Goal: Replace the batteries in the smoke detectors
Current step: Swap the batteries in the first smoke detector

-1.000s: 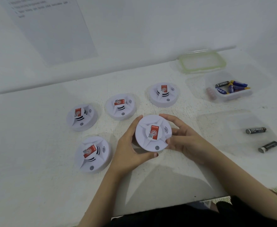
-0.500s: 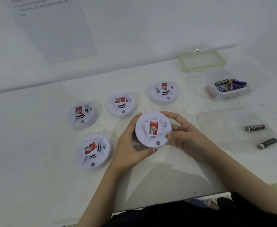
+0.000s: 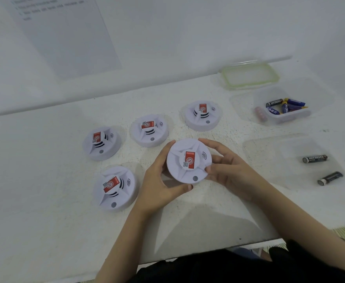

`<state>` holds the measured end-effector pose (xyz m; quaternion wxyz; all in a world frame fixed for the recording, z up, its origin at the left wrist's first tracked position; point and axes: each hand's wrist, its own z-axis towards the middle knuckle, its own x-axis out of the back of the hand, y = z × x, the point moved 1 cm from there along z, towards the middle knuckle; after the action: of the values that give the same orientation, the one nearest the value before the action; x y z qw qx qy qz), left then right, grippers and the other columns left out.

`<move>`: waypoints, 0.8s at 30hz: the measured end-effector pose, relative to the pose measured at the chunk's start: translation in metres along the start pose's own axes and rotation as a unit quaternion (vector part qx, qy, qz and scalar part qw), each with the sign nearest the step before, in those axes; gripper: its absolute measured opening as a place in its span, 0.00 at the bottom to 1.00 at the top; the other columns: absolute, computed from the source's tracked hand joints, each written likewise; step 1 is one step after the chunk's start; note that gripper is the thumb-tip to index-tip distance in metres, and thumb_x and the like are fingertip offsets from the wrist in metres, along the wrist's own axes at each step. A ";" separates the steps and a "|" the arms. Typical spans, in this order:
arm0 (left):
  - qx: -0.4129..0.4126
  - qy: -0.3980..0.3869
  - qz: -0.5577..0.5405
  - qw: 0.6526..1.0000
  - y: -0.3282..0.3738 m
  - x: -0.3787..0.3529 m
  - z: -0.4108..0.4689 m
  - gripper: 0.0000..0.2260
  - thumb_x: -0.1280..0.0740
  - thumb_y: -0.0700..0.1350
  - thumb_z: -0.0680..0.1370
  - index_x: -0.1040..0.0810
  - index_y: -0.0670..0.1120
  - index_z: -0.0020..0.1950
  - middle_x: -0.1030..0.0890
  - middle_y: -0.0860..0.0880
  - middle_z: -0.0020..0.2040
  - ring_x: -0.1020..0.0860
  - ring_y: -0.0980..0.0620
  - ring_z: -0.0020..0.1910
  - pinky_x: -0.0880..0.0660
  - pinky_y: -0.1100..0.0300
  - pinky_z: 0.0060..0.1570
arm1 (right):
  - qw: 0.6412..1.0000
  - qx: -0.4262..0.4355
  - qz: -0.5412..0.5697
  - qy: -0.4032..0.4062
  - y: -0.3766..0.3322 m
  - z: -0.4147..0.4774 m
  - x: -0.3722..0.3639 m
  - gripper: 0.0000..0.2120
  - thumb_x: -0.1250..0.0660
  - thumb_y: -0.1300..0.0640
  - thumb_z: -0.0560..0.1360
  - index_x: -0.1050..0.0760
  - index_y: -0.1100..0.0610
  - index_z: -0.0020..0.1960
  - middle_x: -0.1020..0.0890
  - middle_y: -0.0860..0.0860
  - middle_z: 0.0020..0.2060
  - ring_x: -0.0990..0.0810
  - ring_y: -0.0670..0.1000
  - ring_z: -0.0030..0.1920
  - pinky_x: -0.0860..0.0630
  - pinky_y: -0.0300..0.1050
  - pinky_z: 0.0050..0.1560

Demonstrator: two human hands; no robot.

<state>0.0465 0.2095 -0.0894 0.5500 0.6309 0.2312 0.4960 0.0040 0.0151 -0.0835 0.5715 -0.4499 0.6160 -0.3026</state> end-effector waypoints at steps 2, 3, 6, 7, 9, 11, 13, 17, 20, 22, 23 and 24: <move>-0.003 0.003 -0.001 1.000 0.000 0.000 0.000 0.40 0.22 0.36 0.67 0.36 0.51 0.74 0.25 0.56 0.67 0.26 0.55 0.66 0.24 0.49 0.61 | 1.000 0.002 0.000 0.000 0.000 0.000 0.000 0.29 0.35 0.69 0.68 0.30 0.53 0.67 0.20 0.62 0.56 0.19 0.59 0.54 0.21 0.52 0.52; -0.005 0.005 -0.002 1.000 0.001 0.000 -0.001 0.40 0.22 0.36 0.67 0.35 0.52 0.74 0.25 0.57 0.67 0.26 0.56 0.66 0.24 0.50 0.61 | 1.000 0.002 0.000 0.000 0.000 0.000 0.000 0.29 0.36 0.70 0.68 0.30 0.54 0.67 0.20 0.62 0.56 0.19 0.59 0.54 0.21 0.52 0.52; -0.012 0.007 -0.002 1.000 0.002 -0.001 -0.001 0.39 0.22 0.35 0.67 0.34 0.53 0.73 0.24 0.57 0.66 0.25 0.56 0.65 0.23 0.50 0.60 | 1.000 0.005 0.008 0.006 0.001 0.000 -0.001 0.29 0.37 0.70 0.68 0.30 0.55 0.67 0.20 0.63 0.56 0.19 0.59 0.53 0.21 0.53 0.53; -0.014 0.008 -0.001 1.000 0.002 -0.001 0.000 0.39 0.22 0.35 0.66 0.34 0.53 0.72 0.24 0.57 0.65 0.25 0.55 0.65 0.24 0.50 0.60 | 1.000 0.007 0.011 0.008 0.001 0.001 -0.001 0.29 0.37 0.70 0.67 0.30 0.55 0.67 0.20 0.64 0.56 0.19 0.59 0.53 0.21 0.53 0.54; -0.016 0.011 0.002 1.000 0.001 -0.001 0.001 0.39 0.21 0.35 0.66 0.33 0.52 0.72 0.23 0.56 0.65 0.25 0.55 0.65 0.24 0.51 0.61 | 1.000 0.012 0.011 0.009 0.002 0.000 -0.001 0.29 0.37 0.70 0.67 0.30 0.55 0.68 0.21 0.65 0.58 0.20 0.60 0.54 0.22 0.54 0.55; -0.013 0.018 0.002 1.000 -0.001 0.000 0.001 0.39 0.20 0.36 0.64 0.32 0.51 0.72 0.23 0.54 0.65 0.25 0.53 0.65 0.24 0.48 0.60 | 1.000 0.016 0.000 0.010 0.003 0.000 -0.002 0.29 0.37 0.70 0.67 0.30 0.55 0.68 0.22 0.65 0.58 0.20 0.60 0.54 0.21 0.53 0.55; -0.005 0.026 -0.005 1.000 -0.003 0.001 0.001 0.39 0.19 0.39 0.63 0.31 0.51 0.71 0.23 0.53 0.65 0.25 0.51 0.64 0.22 0.44 0.57 | 1.000 0.018 -0.013 0.015 0.003 -0.001 -0.003 0.29 0.36 0.69 0.67 0.29 0.55 0.67 0.22 0.66 0.58 0.19 0.60 0.54 0.21 0.52 0.53; 0.005 0.030 -0.008 0.999 -0.003 0.001 0.000 0.40 0.19 0.42 0.61 0.30 0.51 0.70 0.23 0.53 0.65 0.24 0.51 0.63 0.22 0.43 0.55 | 0.999 0.023 -0.024 0.013 0.004 -0.002 -0.002 0.29 0.36 0.68 0.68 0.29 0.54 0.68 0.24 0.66 0.59 0.20 0.61 0.56 0.22 0.52 0.54; 0.006 0.028 -0.001 1.000 -0.004 0.001 0.000 0.41 0.18 0.43 0.60 0.30 0.51 0.71 0.23 0.53 0.65 0.25 0.52 0.64 0.22 0.44 0.57 | 0.995 0.045 -0.082 0.032 0.004 -0.006 -0.001 0.29 0.34 0.66 0.68 0.28 0.51 0.67 0.21 0.61 0.57 0.20 0.59 0.56 0.21 0.50 0.55; -0.006 0.024 0.012 1.000 -0.003 0.000 0.001 0.41 0.18 0.43 0.60 0.30 0.51 0.71 0.24 0.55 0.66 0.26 0.54 0.65 0.24 0.46 0.59 | 0.979 0.085 -0.175 0.052 0.004 -0.012 0.001 0.27 0.32 0.62 0.69 0.29 0.51 0.67 0.18 0.56 0.54 0.19 0.55 0.54 0.21 0.45 0.53; -0.015 0.021 0.018 1.000 -0.001 0.000 0.001 0.41 0.18 0.43 0.60 0.29 0.53 0.70 0.24 0.57 0.66 0.26 0.55 0.66 0.24 0.49 0.61 | 0.966 0.104 -0.230 0.062 0.004 -0.016 0.002 0.26 0.31 0.60 0.70 0.29 0.51 0.67 0.18 0.52 0.54 0.19 0.51 0.55 0.22 0.41 0.54; -0.029 0.019 0.024 0.999 0.002 -0.001 0.003 0.40 0.17 0.42 0.60 0.28 0.56 0.68 0.23 0.59 0.64 0.26 0.58 0.65 0.25 0.54 0.61 | 0.947 0.121 -0.288 0.074 0.004 -0.019 0.004 0.25 0.31 0.57 0.71 0.30 0.50 0.67 0.18 0.48 0.56 0.20 0.46 0.56 0.25 0.37 0.56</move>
<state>0.0482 0.2068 -0.0879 0.5512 0.6105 0.2123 0.5277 -0.0152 0.0103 -0.0857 0.4631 -0.5119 0.4592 -0.5591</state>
